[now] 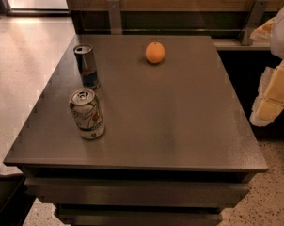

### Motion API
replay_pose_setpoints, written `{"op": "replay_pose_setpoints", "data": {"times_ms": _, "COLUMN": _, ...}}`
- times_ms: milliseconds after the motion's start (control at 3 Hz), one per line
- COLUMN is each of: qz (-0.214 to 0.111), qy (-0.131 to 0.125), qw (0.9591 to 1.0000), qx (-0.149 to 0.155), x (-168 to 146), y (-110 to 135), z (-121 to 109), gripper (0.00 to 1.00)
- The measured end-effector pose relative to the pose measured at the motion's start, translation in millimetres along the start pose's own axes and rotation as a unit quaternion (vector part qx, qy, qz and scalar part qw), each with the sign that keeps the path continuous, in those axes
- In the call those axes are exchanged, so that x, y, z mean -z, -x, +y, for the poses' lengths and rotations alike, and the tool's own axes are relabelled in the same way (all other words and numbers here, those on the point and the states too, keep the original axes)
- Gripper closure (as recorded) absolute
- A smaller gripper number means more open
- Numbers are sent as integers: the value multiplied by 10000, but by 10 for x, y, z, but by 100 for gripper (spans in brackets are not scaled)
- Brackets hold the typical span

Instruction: Pick orange

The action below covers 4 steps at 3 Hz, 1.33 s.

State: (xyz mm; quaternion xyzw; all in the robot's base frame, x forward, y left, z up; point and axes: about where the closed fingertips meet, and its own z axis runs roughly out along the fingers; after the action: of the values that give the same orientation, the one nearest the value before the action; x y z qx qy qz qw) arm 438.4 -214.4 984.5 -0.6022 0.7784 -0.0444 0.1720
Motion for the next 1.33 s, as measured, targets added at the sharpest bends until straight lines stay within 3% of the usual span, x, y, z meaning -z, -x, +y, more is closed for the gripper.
{"op": "replay_pose_setpoints", "data": {"times_ms": 333, "qz": 0, "qy": -1, "qw": 10000, "qx": 0, "x": 0, "y": 0, "z": 0, "gripper": 0}}
{"op": "replay_pose_setpoints", "data": {"times_ms": 667, "qz": -242, "qy": -226, "qw": 9993, "qx": -178, "x": 21, "y": -39, "z": -250, "gripper": 0}}
{"op": "replay_pose_setpoints", "data": {"times_ms": 1000, "qz": -707, "qy": -569, "qw": 9944, "qx": -538, "x": -24, "y": -110, "z": -621, "gripper": 0}}
{"op": "replay_pose_setpoints", "data": {"times_ms": 1333, "qz": -1368, "qy": -860, "qw": 9820, "qx": -982, "x": -157, "y": -131, "z": -993, "gripper": 0}}
